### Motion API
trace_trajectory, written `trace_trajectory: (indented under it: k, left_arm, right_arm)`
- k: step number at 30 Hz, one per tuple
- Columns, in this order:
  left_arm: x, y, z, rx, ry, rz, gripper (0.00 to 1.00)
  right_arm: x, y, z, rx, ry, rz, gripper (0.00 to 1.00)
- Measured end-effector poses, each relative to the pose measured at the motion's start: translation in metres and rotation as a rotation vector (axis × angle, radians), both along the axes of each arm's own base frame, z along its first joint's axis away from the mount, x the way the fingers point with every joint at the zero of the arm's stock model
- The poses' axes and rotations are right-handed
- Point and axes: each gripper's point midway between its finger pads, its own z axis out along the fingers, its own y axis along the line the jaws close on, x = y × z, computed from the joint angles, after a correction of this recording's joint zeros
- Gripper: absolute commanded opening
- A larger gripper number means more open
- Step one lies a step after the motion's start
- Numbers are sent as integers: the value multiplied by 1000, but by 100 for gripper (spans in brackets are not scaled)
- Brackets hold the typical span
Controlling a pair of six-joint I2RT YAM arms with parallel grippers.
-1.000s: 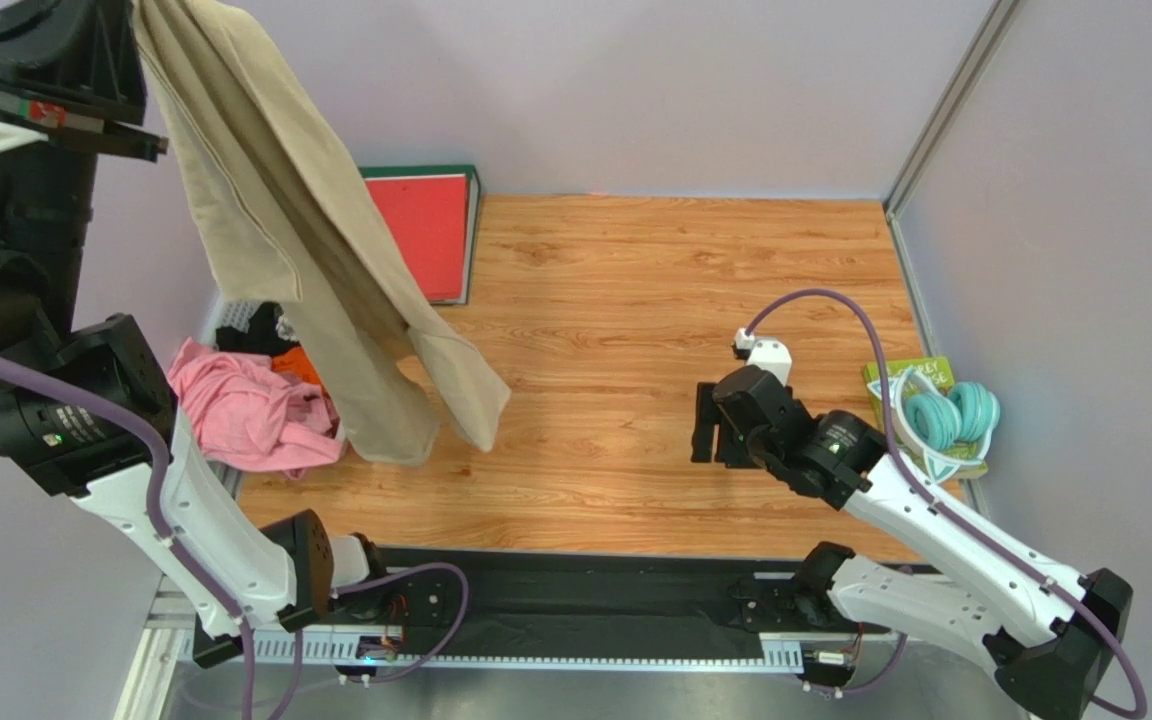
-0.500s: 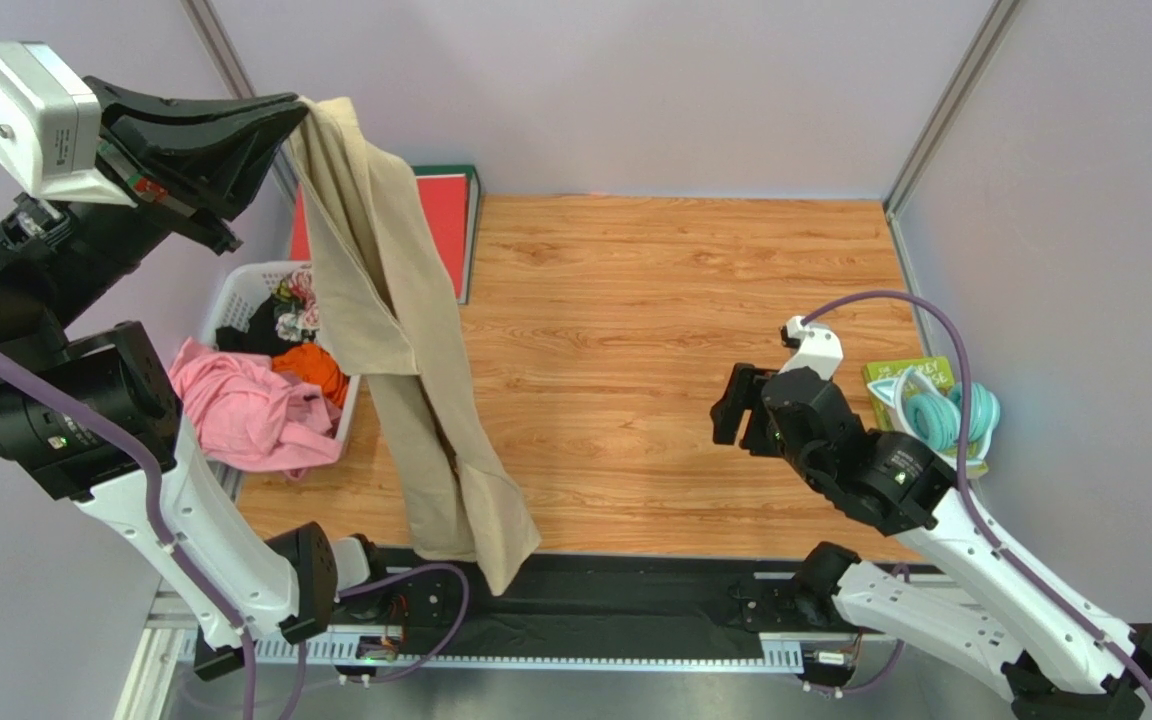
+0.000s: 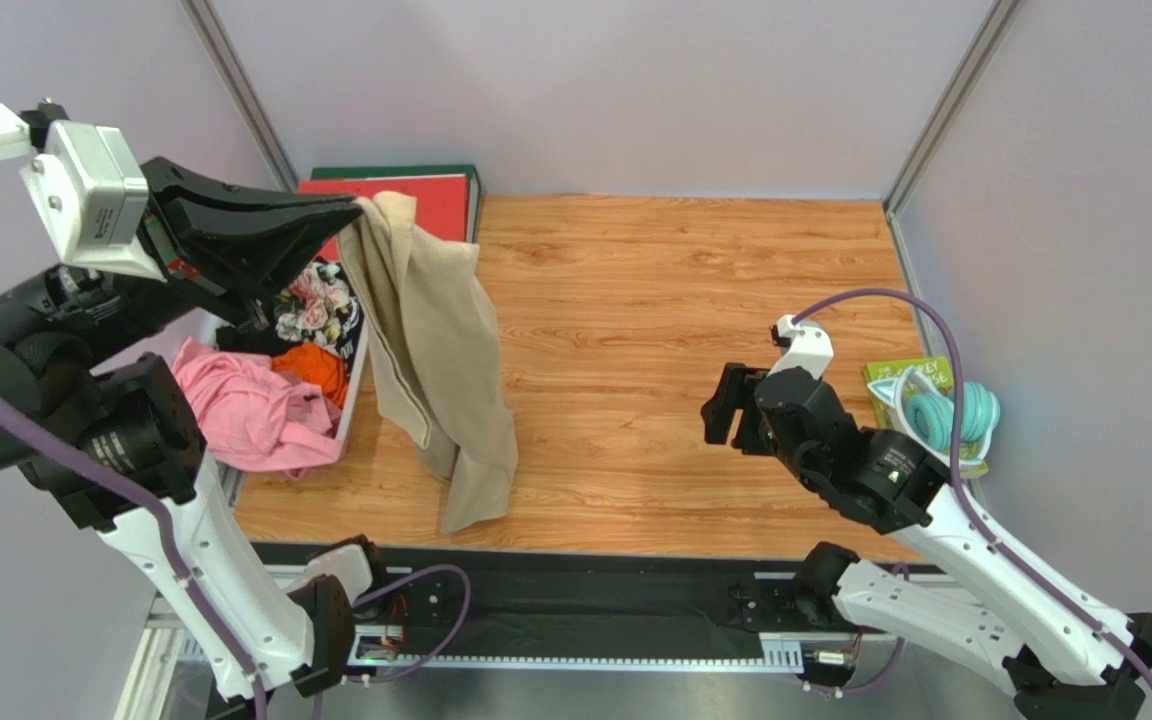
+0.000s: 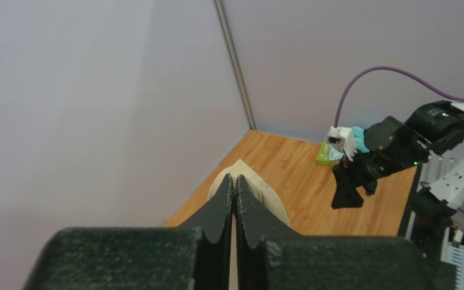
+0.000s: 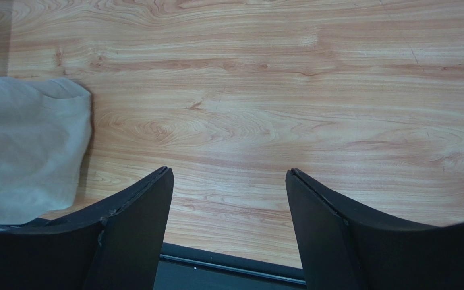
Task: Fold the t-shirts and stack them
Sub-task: Move the tshirt to the center of the board
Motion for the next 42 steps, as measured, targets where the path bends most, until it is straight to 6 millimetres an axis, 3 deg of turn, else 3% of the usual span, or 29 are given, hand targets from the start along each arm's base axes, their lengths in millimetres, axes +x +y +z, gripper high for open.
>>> trace_trajectory:
  k: [2, 5, 9, 14, 15, 17, 19, 20, 22, 25, 28, 30, 32, 34, 37, 39, 42]
  left_arm:
    - [6, 4, -15, -16, 40, 21, 0]
    - [34, 16, -38, -64, 94, 84, 0]
    - [111, 17, -84, -74, 227, 180, 0]
    - [204, -26, -190, 150, 458, 311, 0]
    - [219, -46, -216, 242, 489, 334, 0]
    - [232, -76, -251, 373, 528, 346, 0]
    - [235, -108, -269, 461, 540, 330, 0]
    - [234, -122, -267, 484, 526, 323, 0]
    - [228, -146, -245, 471, 456, 304, 0]
    - [198, -160, -180, 373, 307, 257, 0]
    - [158, -153, -104, 239, 117, 237, 0]
    - [126, -142, -69, 173, 19, 219, 0]
    - [94, -133, -47, 136, -52, 176, 0]
    - [79, -129, -41, 126, -82, 154, 0]
    - [86, -123, -44, 140, -85, 207, 0]
    - [103, -126, -55, 170, -66, 258, 0]
    - [146, -130, -74, 215, -20, 347, 0]
  right_arm:
    - [0, 2, 1, 4, -4, 4, 74]
    - [1, 4, 3, 13, -10, 10, 74]
    - [1, 9, 5, 23, -17, 23, 74]
    - [-2, 12, 5, 26, -19, 39, 74]
    - [-3, 12, 5, 26, -20, 41, 74]
    - [-4, 12, 6, 27, -24, 44, 74]
    - [-6, 11, 7, 29, -27, 46, 74]
    - [-8, 9, 8, 28, -29, 44, 74]
    - [-9, 7, 9, 30, -31, 43, 74]
    - [-12, 6, 10, 32, -35, 46, 74]
    - [-13, 8, 10, 34, -34, 52, 74]
    - [-14, 11, 9, 34, -32, 61, 74]
    - [-14, 16, 9, 34, -30, 75, 74]
    - [-15, 26, 7, 30, -26, 99, 74]
    - [-18, 41, 1, 9, -17, 142, 75]
    - [-20, 50, -4, -11, -9, 170, 76]
    - [-23, 59, -9, -30, -2, 196, 78]
